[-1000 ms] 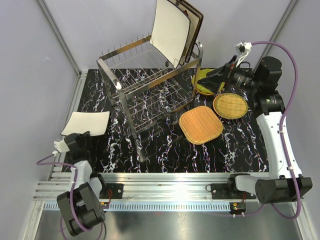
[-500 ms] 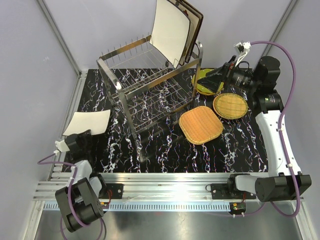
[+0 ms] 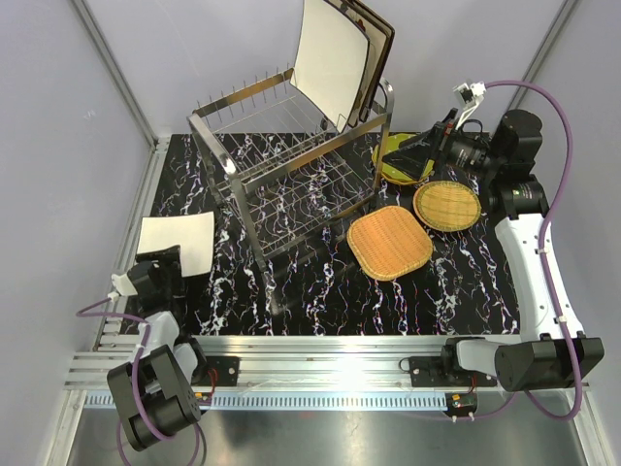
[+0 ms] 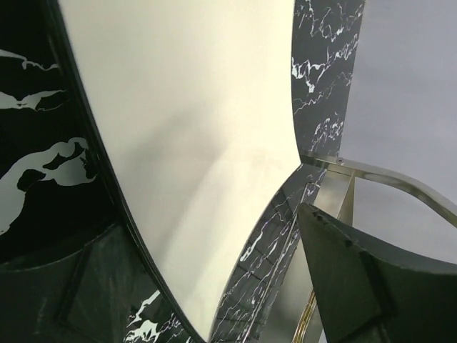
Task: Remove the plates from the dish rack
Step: Place the plate on the table
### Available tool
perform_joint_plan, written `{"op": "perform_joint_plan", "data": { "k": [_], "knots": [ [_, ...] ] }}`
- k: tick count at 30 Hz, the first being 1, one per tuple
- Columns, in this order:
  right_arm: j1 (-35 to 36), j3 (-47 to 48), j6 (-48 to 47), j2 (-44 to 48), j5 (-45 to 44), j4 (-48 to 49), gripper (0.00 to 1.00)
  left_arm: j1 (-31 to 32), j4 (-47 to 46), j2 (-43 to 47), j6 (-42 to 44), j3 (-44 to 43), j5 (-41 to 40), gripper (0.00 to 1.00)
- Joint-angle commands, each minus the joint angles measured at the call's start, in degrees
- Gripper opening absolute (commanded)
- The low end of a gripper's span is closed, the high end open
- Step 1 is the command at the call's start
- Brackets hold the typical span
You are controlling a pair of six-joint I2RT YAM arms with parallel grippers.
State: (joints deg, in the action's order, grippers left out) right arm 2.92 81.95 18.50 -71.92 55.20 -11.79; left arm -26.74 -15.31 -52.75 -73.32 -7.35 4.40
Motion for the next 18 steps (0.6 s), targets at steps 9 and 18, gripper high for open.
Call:
{"op": "perform_joint_plan", "data": {
  "k": [9,18],
  "knots": [
    [-0.5,-0.5,0.8,0.6,1.8,2.7,1.0,-0.2,7.9,-5.2,2.8,-7.0,2.9,0.99],
    [-0.5,0.0,0.5,0.5,2.0,2.4,1.0,-0.2,30.8,-16.0,7.6,-20.9,0.3,0.99]
  ]
}}
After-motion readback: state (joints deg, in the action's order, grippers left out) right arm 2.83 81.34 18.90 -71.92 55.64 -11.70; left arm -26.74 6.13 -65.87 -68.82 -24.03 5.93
